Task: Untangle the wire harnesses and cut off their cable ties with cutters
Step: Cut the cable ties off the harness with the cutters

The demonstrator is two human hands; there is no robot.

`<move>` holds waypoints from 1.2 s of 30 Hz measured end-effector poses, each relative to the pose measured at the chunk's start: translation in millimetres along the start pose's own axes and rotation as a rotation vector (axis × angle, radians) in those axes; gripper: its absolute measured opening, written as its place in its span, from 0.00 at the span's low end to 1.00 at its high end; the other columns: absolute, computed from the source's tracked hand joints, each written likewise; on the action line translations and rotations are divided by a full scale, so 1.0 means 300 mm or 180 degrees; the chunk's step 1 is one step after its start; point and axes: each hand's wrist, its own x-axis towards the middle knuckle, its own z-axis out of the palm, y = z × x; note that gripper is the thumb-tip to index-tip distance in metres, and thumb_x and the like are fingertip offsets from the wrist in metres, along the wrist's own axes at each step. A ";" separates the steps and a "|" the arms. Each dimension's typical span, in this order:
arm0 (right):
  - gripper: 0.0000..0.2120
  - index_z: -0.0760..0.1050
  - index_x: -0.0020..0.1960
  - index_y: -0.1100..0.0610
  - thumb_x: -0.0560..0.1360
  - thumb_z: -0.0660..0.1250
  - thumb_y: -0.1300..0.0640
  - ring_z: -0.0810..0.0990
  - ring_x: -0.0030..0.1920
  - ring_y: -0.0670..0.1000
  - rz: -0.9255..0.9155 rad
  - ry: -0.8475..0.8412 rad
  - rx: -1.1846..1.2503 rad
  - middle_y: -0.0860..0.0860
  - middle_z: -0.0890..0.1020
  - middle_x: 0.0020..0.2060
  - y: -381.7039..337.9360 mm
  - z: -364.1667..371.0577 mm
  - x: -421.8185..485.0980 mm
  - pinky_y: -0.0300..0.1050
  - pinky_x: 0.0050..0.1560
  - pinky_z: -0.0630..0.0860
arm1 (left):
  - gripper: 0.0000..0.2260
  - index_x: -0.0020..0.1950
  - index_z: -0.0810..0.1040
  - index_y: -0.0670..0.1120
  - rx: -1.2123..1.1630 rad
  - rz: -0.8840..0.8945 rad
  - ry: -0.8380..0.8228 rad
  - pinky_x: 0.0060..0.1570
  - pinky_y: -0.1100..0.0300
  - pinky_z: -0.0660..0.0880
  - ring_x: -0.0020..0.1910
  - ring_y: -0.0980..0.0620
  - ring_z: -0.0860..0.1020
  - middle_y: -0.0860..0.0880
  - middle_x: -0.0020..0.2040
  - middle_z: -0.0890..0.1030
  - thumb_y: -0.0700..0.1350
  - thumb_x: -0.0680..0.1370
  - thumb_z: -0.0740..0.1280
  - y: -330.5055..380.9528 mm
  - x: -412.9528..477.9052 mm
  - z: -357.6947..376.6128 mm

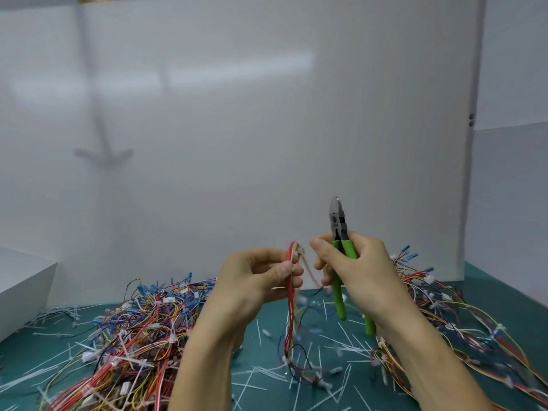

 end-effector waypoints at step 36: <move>0.27 0.63 0.38 0.50 0.76 0.47 0.28 0.71 0.36 0.54 -0.1002 -0.0568 -0.3272 0.48 0.71 0.31 -0.021 0.014 -0.045 0.45 0.31 0.64 | 0.06 0.50 0.82 0.38 -0.0332 0.0102 0.0652 0.39 0.63 0.82 0.39 0.49 0.86 0.43 0.41 0.86 0.31 0.78 0.66 -0.017 0.019 -0.021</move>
